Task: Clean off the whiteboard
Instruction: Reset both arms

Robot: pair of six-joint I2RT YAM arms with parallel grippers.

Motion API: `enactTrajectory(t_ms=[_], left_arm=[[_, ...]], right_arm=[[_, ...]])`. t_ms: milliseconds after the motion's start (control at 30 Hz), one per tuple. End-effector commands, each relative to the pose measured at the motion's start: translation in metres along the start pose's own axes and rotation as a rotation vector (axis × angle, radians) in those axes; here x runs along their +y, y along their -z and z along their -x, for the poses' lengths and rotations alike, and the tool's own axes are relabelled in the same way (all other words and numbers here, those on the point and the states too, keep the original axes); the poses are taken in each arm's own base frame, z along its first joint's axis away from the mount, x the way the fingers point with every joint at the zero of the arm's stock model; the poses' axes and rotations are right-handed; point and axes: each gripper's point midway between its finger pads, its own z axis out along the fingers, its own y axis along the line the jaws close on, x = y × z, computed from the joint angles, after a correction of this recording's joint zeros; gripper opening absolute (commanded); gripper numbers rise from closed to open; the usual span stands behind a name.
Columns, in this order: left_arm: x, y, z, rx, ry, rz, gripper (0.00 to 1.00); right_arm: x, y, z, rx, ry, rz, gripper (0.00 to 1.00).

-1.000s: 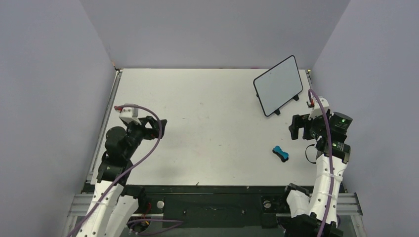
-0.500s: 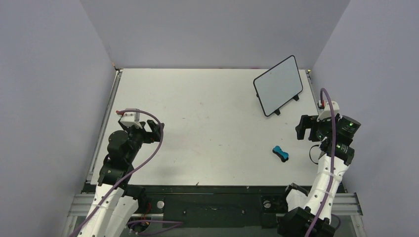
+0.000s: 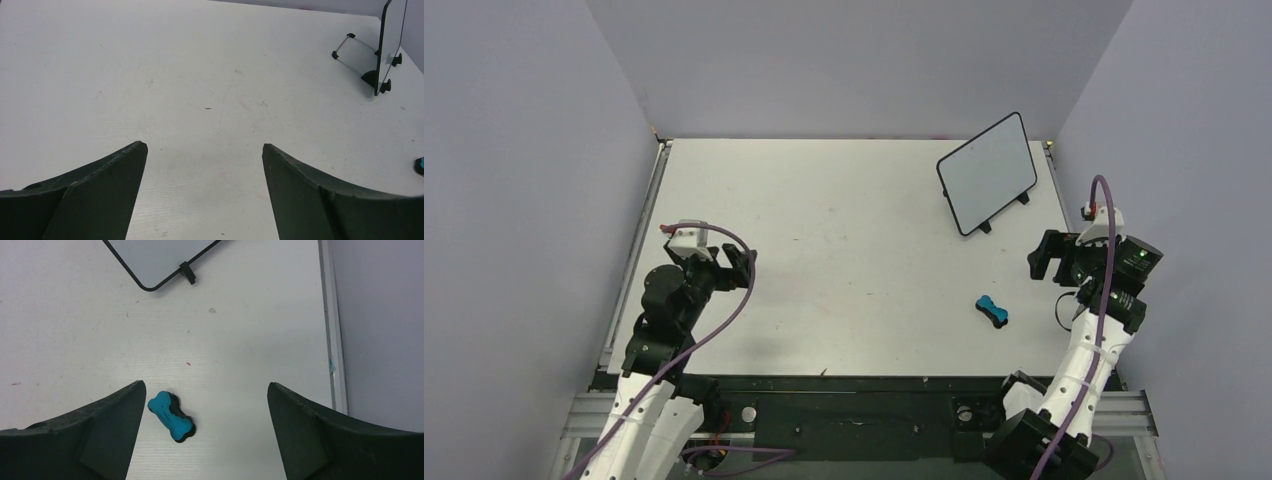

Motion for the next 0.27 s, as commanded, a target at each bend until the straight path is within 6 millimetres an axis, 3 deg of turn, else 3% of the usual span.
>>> enactTrajectory(t_ms=[0, 233], left_arm=[[-0.001, 0.0008, 0.0064, -0.027, -0.014, -0.004, 0.84], [-0.0022, 0.002, 0.008, -0.036, -0.014, -0.009, 0.84]], right_arm=[[-0.0029, 0.0003, 0.0128, -0.053, 0.017, -0.01, 0.87], [0.0018, 0.0028, 0.01, -0.044, 0.072, 0.009, 0.87]])
